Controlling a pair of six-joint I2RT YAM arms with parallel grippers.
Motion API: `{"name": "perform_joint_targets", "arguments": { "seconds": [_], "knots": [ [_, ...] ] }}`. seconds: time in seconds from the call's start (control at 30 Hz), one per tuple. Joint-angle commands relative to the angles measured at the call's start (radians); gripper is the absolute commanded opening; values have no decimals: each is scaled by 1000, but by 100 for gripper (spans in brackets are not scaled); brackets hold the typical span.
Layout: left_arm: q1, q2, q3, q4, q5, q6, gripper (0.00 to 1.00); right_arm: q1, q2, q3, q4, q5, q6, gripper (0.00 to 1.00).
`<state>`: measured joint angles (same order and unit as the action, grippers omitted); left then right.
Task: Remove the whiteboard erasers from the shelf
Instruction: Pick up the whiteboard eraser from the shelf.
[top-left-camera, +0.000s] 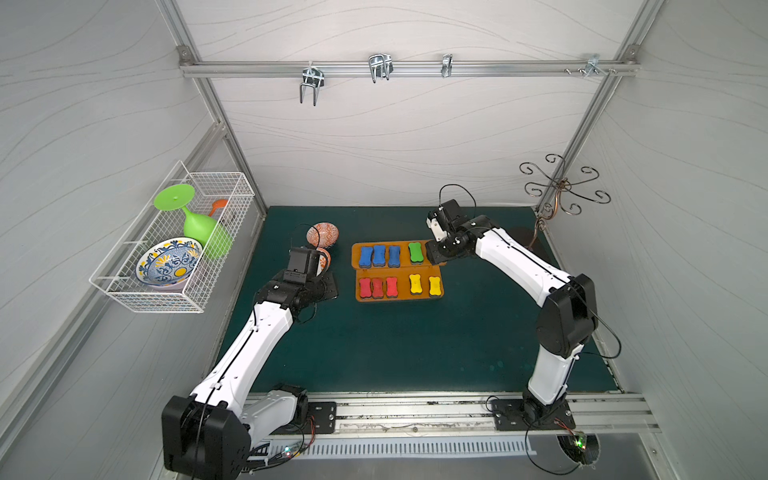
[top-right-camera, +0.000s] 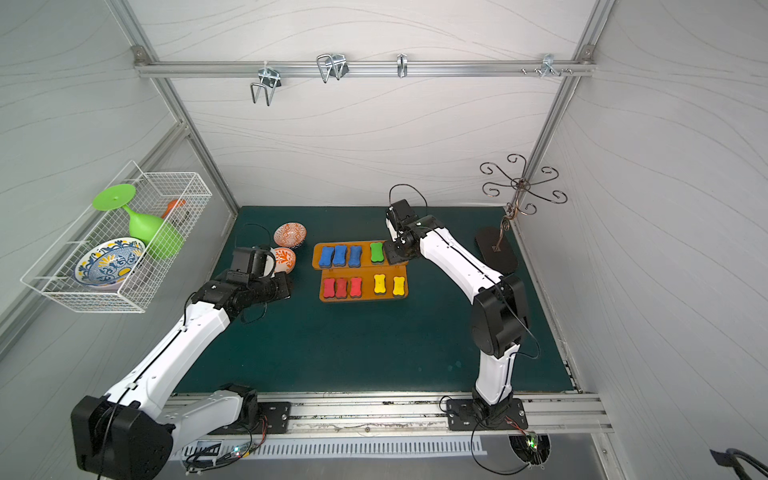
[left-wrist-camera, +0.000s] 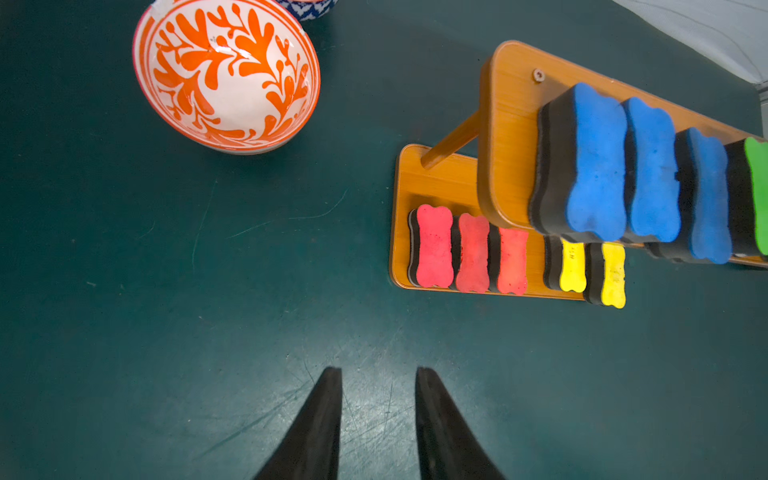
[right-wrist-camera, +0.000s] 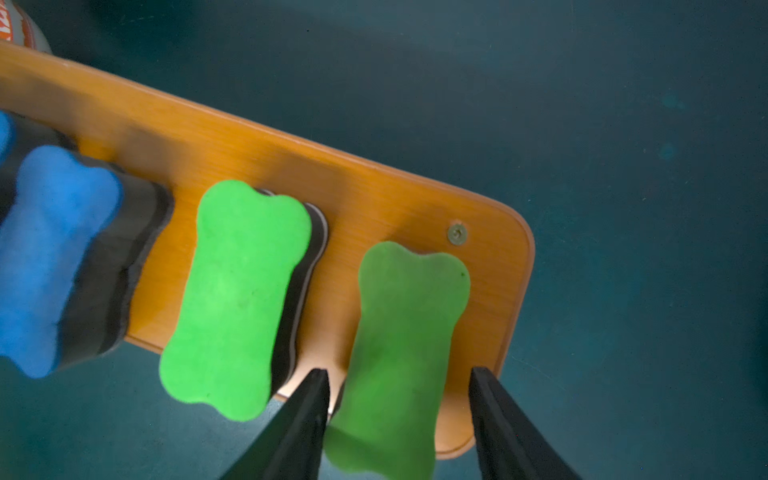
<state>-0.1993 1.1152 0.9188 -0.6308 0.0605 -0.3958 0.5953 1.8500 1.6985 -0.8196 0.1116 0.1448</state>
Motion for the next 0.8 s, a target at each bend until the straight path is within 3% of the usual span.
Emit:
{"name": "perform_joint_targets", "arguments": {
  "seconds": [0.0,0.27,0.4,0.57,0.77],
  "knots": [
    [-6,10,42,4,-12,10,34,-5,29,33,-12,-13,17,56],
    [-13,24,46,4,-35,-11,33,-10,46,47,-39,18,33,40],
    [-25,29,46,9,-49,-27,33,-9,-40,-19,-68,60,76,35],
    [-32,44,55,7,5,-29,32,45,-349,-372,-97,122,207,34],
    [-34,31,63,5,54,-13,32,203,-699,-809,-183,142,479,33]
  ]
}}
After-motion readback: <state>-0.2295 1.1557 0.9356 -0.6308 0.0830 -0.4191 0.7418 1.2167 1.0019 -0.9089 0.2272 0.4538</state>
